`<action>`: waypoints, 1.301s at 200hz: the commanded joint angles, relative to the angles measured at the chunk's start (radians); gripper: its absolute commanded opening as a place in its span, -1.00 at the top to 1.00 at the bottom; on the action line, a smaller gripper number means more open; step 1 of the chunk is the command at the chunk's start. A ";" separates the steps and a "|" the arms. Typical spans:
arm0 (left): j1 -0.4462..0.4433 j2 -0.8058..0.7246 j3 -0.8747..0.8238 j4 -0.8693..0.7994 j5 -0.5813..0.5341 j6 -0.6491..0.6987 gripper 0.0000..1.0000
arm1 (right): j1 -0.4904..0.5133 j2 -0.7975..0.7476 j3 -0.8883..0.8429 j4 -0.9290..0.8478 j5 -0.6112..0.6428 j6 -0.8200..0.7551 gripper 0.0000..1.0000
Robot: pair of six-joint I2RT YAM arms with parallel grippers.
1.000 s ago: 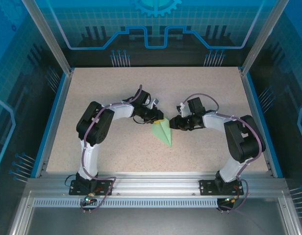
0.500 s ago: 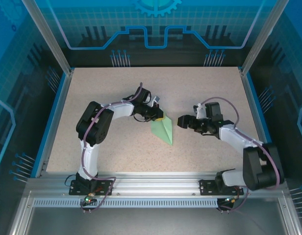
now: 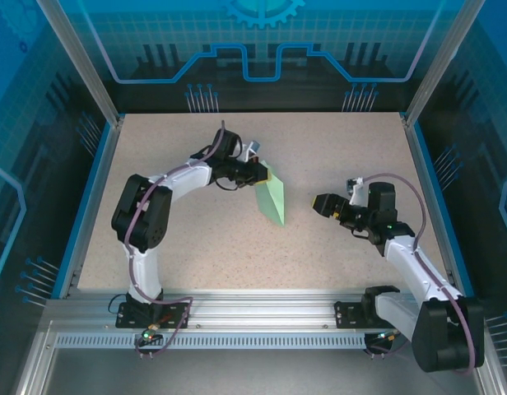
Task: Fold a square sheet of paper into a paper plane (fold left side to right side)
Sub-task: Turn over the paper at the center of the table.
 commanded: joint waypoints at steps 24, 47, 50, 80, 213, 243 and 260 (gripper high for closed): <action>0.056 -0.126 0.019 -0.035 0.027 0.029 1.00 | -0.016 0.018 -0.016 0.085 -0.158 0.046 -1.00; 0.085 -0.165 0.013 -0.033 0.037 0.025 1.00 | -0.008 0.038 -0.012 0.112 -0.183 0.047 -1.00; 0.088 -0.169 0.012 -0.031 0.039 0.024 1.00 | -0.005 0.041 -0.013 0.118 -0.188 0.048 -1.00; 0.119 -0.208 -0.007 0.017 0.078 -0.009 1.00 | 0.051 0.080 -0.011 0.196 -0.198 0.069 -0.99; 0.136 -0.312 -0.159 0.331 0.224 -0.219 1.00 | 0.324 0.486 0.178 0.700 -0.329 0.286 -0.97; 0.112 -0.311 -0.177 0.334 0.239 -0.220 1.00 | 0.326 0.543 0.232 0.785 -0.345 0.353 -0.88; 0.096 -0.306 -0.177 0.335 0.252 -0.219 1.00 | 0.326 0.558 0.267 0.787 -0.358 0.364 -0.77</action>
